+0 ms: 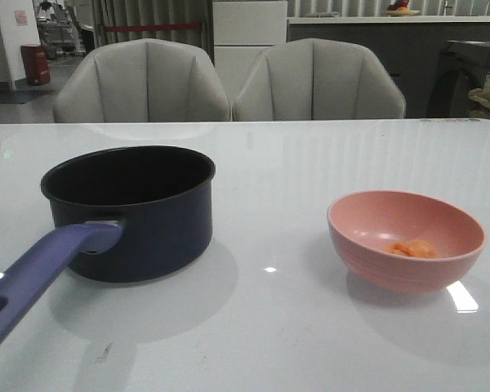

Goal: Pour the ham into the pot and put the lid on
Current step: 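Move the lid beside the saucepan and set it down, left gripper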

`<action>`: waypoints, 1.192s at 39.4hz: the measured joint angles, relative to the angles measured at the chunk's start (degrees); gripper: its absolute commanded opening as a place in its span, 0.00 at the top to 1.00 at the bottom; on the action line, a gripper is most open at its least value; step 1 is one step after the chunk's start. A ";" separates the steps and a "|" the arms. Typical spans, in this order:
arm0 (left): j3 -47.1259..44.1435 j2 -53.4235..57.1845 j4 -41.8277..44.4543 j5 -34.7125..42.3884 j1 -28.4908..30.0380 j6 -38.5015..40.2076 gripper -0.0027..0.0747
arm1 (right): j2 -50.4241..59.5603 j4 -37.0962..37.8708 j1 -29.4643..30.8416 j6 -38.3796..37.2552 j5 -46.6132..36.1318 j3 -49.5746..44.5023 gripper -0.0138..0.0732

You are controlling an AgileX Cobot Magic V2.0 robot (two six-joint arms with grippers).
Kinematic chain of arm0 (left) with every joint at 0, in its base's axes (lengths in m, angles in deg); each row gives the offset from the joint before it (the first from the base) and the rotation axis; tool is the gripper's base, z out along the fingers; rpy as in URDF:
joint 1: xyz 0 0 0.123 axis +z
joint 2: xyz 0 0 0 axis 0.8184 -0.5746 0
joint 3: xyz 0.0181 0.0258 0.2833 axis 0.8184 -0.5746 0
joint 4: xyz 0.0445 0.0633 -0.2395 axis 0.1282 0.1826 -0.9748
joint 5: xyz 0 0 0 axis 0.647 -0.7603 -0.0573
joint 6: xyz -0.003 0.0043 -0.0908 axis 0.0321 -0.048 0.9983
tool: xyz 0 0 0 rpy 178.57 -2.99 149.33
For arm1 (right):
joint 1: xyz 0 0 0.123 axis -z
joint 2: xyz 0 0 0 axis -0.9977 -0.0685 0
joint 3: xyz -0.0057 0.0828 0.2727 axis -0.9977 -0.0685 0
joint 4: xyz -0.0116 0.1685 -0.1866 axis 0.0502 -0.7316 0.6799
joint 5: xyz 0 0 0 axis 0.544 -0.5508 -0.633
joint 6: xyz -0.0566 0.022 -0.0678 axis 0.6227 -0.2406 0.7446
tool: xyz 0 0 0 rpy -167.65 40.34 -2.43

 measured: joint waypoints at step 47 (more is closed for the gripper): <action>-8.21 -9.79 -2.33 9.63 0.87 -2.44 0.27 | 0.00 0.00 0.00 0.00 0.00 0.00 0.68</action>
